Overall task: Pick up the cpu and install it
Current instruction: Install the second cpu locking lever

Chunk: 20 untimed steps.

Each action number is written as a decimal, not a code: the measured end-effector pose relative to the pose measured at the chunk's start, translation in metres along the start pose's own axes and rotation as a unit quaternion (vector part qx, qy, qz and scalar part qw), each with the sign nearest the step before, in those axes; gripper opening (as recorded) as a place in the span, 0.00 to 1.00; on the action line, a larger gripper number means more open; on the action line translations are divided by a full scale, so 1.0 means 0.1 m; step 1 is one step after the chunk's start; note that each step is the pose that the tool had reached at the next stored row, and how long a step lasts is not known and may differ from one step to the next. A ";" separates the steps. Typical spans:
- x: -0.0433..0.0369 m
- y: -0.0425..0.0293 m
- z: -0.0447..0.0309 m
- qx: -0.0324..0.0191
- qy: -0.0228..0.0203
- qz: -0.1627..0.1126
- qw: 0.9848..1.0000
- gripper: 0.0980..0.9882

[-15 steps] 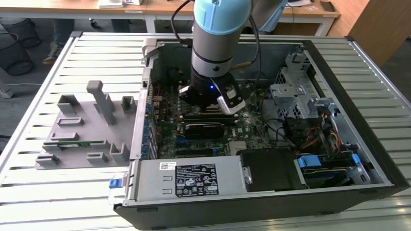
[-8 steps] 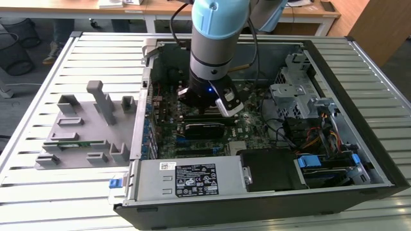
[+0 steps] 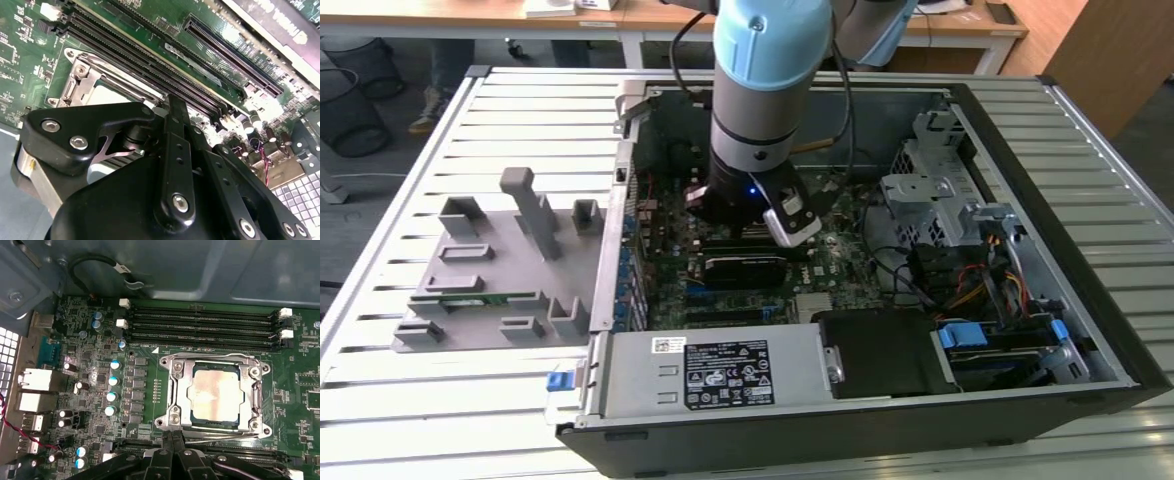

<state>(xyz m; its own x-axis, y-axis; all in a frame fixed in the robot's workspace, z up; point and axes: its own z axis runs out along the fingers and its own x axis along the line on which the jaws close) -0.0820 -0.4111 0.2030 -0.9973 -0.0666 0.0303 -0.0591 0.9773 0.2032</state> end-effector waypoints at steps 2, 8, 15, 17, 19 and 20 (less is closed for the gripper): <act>0.005 -0.003 0.010 -0.003 0.000 0.000 1.000 0.01; 0.023 -0.016 0.036 -0.012 -0.001 -0.001 1.000 0.01; 0.042 -0.030 0.067 -0.018 -0.001 -0.001 1.000 0.01; 0.045 -0.031 0.073 -0.020 -0.001 -0.001 1.000 0.01; 0.050 -0.032 0.078 -0.021 -0.001 -0.001 1.000 0.01; 0.053 -0.033 0.080 -0.022 -0.001 -0.001 1.000 0.01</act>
<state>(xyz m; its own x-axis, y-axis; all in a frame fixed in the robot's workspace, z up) -0.0874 -0.4131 0.1947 -0.9973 -0.0679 0.0275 -0.0590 0.9674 0.2465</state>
